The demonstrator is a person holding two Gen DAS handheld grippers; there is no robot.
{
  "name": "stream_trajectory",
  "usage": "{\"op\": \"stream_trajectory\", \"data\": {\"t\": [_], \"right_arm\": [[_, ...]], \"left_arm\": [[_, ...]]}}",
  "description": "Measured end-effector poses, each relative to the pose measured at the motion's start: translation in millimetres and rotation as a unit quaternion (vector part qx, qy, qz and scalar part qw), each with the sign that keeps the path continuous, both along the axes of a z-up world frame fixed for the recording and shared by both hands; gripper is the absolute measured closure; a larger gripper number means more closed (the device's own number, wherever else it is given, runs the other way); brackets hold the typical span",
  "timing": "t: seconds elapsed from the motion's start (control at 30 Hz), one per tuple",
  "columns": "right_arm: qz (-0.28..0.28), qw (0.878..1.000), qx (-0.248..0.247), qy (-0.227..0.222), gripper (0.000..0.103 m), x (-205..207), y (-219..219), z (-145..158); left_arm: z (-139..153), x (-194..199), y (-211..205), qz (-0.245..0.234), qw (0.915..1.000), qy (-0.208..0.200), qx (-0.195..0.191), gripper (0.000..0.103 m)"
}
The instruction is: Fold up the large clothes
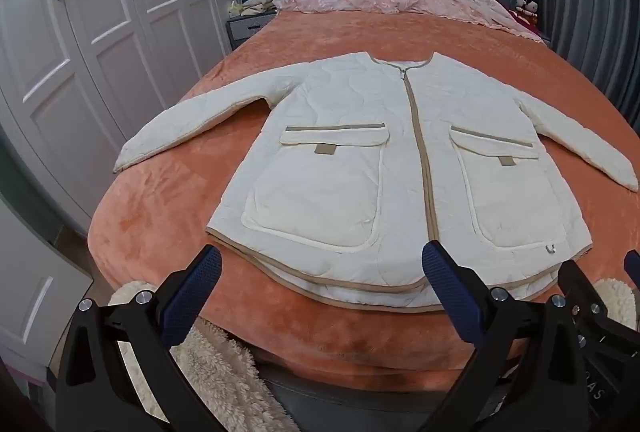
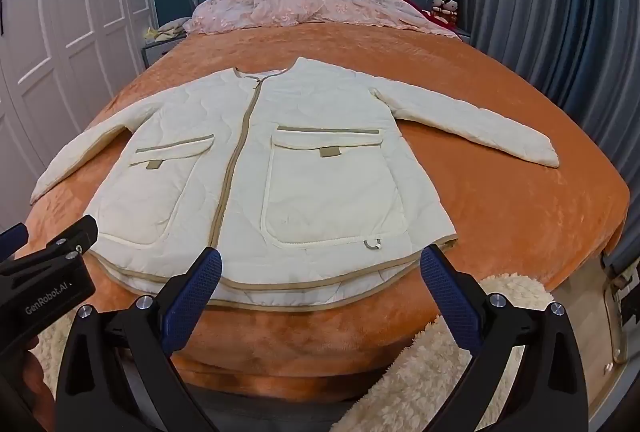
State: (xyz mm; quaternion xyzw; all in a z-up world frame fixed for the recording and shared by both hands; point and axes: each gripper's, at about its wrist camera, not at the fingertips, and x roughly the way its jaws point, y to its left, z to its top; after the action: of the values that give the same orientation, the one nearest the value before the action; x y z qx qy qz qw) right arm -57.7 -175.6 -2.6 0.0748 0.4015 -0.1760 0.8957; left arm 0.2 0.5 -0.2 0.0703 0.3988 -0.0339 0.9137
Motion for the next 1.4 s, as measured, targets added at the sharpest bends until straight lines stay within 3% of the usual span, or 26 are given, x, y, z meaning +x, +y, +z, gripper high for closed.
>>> {"op": "stream_trajectory", "data": {"t": [1.4], "right_arm": [[0.003, 1.000, -0.007, -0.011, 0.005, -9.5, 5.1, 16.0]], "left_arm": [[11.9, -7.5, 4.3, 0.001, 1.0000, -0.004, -0.008, 0.005]]}}
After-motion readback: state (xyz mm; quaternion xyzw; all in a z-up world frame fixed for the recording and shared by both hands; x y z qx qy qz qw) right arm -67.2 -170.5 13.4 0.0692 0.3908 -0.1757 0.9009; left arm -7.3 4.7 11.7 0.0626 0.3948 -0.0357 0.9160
